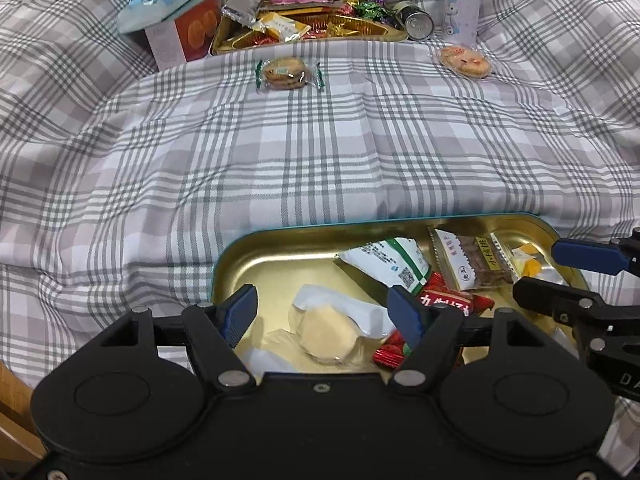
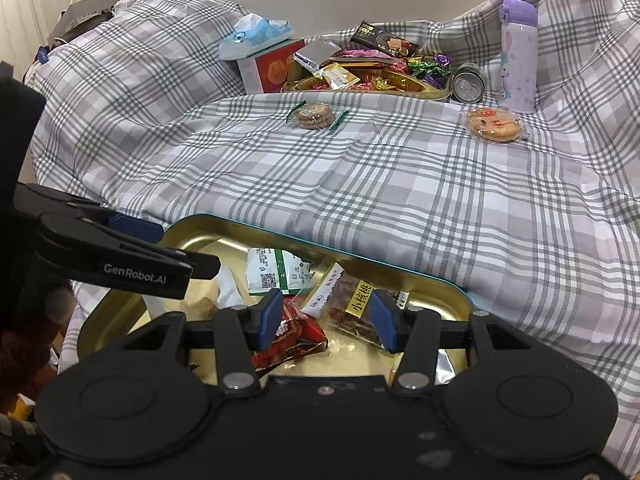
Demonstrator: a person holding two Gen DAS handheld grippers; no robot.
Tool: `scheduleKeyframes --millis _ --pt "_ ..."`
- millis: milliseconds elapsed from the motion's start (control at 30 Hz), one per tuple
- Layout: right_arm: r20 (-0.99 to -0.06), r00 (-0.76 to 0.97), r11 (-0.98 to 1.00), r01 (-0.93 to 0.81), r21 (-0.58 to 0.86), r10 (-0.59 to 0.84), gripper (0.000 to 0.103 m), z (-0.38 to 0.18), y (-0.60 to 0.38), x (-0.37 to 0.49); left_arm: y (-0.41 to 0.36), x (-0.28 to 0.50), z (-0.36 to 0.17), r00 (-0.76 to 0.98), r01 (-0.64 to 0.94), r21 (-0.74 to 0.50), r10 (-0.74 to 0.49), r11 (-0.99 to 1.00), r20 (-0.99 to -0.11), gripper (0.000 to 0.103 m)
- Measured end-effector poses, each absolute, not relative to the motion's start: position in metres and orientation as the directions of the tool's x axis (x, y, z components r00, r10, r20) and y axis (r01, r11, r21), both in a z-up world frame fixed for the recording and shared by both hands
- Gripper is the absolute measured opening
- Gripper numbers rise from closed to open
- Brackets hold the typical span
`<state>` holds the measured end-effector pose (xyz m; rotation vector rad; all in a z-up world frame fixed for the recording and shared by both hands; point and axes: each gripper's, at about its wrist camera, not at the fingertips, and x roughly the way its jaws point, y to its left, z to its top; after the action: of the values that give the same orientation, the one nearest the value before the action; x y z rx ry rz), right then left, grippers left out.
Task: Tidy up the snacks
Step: 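Move both open tools back toward the snack pile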
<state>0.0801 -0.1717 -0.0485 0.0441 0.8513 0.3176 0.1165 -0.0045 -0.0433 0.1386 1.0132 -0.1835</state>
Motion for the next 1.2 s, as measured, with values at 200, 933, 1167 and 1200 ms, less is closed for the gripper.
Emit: scheduleKeyframes --millis 200,933,1167,1200 --pt "-0.726 0.625 0.955 -0.253 0.158 0.286 0.052 -0.046 -0.173 0.078 -0.003 0.123 -0.040 0.509 0.190 0.003 -0.096 0.982 -0.855 0.068" --pt "-0.645 0.749 0.988 -0.136 0.075 0.152 0.052 -0.026 -0.212 0.157 0.014 0.211 -0.019 0.677 0.114 -0.037 -0.105 0.993 -0.729 0.065" --pt "-0.658 0.748 0.995 -0.029 0.092 0.083 0.052 -0.048 -0.233 0.205 0.009 0.246 -0.034 0.693 0.121 -0.001 -0.085 0.993 -0.716 0.065" --pt "-0.661 0.747 0.995 -0.014 0.099 0.077 0.052 -0.052 -0.237 0.211 0.008 0.249 -0.035 0.695 0.126 0.007 -0.083 0.992 -0.714 0.065"
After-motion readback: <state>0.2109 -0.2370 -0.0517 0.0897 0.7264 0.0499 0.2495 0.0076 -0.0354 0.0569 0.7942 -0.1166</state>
